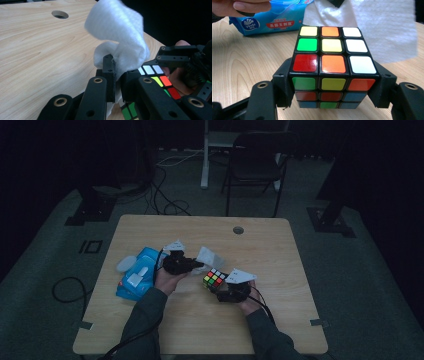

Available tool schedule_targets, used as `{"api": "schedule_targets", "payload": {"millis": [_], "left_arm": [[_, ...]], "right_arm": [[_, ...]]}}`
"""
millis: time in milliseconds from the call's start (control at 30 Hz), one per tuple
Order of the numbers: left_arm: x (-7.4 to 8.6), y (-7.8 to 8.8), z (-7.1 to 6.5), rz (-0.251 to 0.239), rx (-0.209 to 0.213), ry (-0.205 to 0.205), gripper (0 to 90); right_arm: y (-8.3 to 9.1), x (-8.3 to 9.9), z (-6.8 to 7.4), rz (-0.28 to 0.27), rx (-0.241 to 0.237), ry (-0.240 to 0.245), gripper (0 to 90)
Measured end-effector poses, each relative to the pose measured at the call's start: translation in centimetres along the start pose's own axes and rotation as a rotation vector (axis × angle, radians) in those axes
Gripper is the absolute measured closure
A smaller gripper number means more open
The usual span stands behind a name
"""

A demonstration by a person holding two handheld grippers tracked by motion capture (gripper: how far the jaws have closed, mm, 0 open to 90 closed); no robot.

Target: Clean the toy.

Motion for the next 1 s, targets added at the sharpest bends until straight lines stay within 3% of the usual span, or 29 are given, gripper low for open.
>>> {"api": "schedule_targets", "payload": {"millis": [1000], "left_arm": [[1.2, 1.2, 0.9, -0.012, -0.036, 0.033, 84.6]], "right_arm": [[0.7, -0.4, -1.1, -0.022, 0.036, -0.027, 34.2]]}}
Point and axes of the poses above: each handheld gripper's, and its own axes: y roughly backward along the jaws, x roughly out of its underside, z roughly to its left, the point moved 3 cm from there along -y, roughly forward along the jaws, and after that the axes turned 12 degrees about -y, right-handed, at the moved point
